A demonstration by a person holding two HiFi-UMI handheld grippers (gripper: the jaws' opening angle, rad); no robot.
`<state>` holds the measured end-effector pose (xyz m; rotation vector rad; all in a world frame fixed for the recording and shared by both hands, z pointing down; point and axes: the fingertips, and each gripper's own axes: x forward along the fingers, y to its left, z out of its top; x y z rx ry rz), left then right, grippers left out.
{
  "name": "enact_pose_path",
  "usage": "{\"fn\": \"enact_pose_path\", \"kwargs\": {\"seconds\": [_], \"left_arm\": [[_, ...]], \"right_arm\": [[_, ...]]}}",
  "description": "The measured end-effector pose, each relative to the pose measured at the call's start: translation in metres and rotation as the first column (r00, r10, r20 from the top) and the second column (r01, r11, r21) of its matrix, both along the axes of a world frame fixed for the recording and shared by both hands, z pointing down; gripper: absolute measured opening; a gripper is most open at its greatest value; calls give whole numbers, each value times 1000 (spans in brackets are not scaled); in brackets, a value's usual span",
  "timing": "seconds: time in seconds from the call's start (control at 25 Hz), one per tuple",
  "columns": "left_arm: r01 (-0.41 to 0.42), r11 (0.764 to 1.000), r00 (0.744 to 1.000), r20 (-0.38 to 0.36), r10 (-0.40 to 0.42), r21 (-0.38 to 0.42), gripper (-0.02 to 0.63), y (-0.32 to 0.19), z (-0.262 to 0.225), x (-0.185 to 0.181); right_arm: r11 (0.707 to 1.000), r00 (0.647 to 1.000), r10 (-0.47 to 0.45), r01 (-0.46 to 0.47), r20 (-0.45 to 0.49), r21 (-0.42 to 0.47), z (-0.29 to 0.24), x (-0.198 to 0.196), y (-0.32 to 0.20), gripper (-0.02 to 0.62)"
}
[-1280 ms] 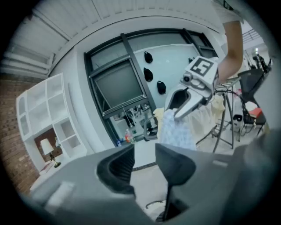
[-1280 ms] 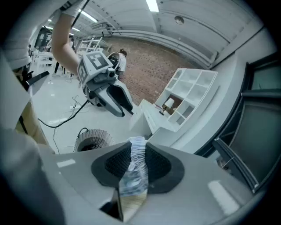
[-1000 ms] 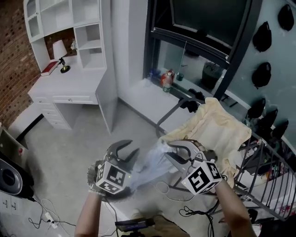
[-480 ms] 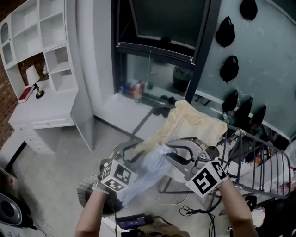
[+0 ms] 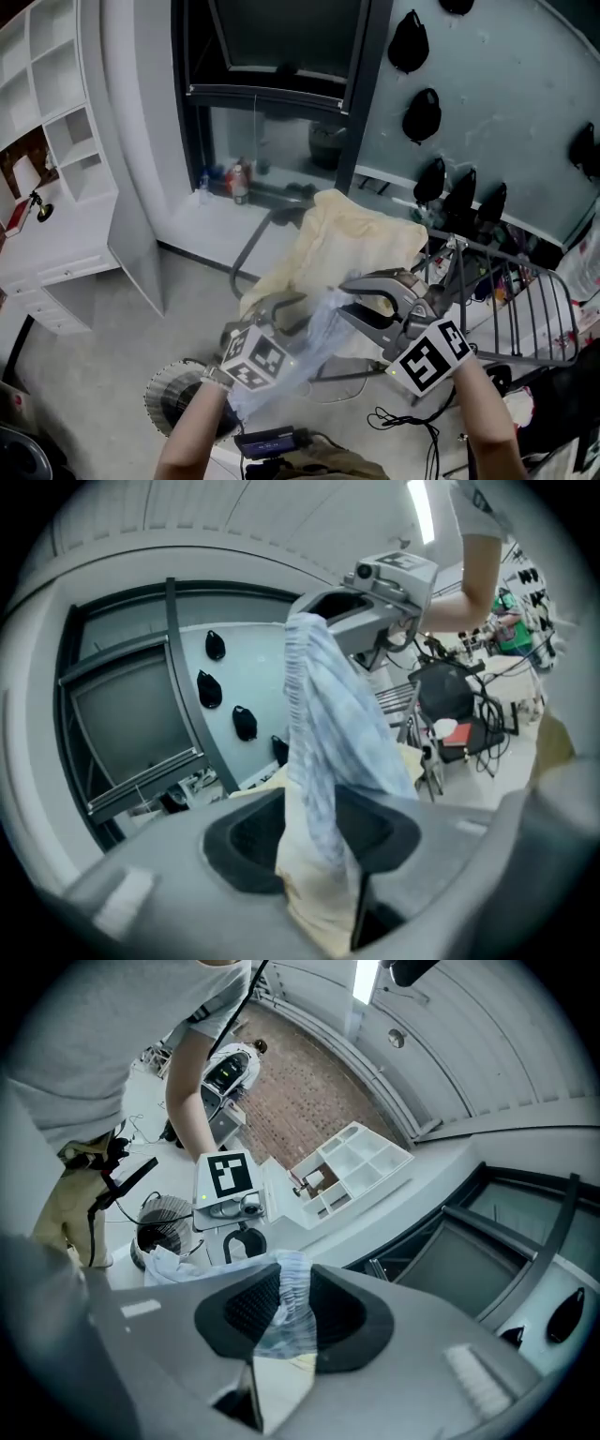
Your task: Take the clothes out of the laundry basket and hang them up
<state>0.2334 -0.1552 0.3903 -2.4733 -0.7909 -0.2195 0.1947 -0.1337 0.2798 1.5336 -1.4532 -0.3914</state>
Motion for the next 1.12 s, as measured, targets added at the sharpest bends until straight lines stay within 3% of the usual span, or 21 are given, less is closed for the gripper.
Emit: {"fn": "enact_pose_path", "kwargs": {"seconds": [0.24, 0.36, 0.44, 0.48, 0.84, 1.12], "left_arm": [[-162, 986, 985, 52, 164, -43, 165, 57, 6, 9], [-211, 977, 976, 42, 211, -19, 113, 84, 11, 14], [-197, 980, 980, 25, 196, 25, 30, 92, 15, 22], [-182, 982, 983, 20, 182, 40, 21, 93, 16, 26], [-28, 998, 999, -32, 29, 51, 10, 60, -9, 51], [-39, 988, 991, -121, 57, 147, 9, 95, -43, 51]], "right_arm": [[998, 998, 71, -71, 1, -1, -5, 1, 28, 97], [992, 992, 124, -124, 4, 0, -5, 4, 49, 97], [985, 985, 171, -171, 3, -6, -3, 10, 65, 97], [980, 980, 198, -198, 4, -11, -1, 12, 73, 97], [900, 897, 435, -434, 74, -36, 33, 30, 135, 97], [818, 809, 568, -575, 152, 0, 52, 36, 190, 97]]}}
